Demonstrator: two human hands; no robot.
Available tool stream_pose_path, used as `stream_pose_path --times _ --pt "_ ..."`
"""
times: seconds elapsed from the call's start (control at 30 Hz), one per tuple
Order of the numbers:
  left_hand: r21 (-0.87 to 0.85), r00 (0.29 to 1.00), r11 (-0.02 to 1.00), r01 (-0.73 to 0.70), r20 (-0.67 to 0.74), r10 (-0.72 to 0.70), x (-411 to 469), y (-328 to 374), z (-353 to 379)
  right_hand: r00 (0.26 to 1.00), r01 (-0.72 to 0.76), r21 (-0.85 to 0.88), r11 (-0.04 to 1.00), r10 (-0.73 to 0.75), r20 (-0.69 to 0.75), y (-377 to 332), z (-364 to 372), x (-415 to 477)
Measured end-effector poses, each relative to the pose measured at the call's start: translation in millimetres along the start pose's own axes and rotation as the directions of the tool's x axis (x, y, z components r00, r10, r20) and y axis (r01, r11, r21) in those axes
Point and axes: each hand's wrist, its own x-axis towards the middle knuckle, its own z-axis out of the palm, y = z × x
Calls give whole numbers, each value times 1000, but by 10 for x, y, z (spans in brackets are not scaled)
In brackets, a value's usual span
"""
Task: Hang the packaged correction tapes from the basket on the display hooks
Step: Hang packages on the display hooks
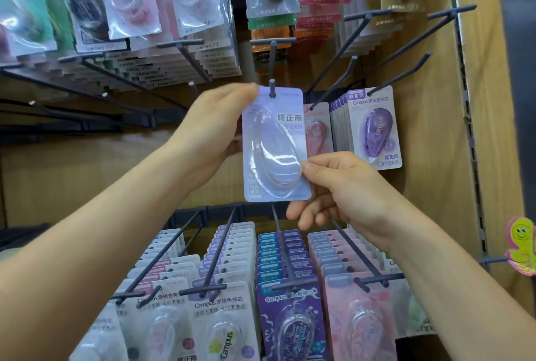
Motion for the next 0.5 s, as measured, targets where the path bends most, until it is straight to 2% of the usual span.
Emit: stream_pose_path --times 0.13,0.37,0.43,0.5 --pt "21 987 992 122 106 -124 12 -177 -152 996 -73 -58 996 70 -55 -68 -15 107" --pt "76 940 972 221 250 -233 198 -275 -183 963 -229 -210 951 191 -189 -44 -22 450" --pt "137 945 968 211 225 -238 255 -364 -115 955 -251 -272 929 191 -227 -34 -25 547" --pt "155 963 965 211 137 -233 349 -486 -53 945 -285 -392 874 188 -269 -9 -45 613"
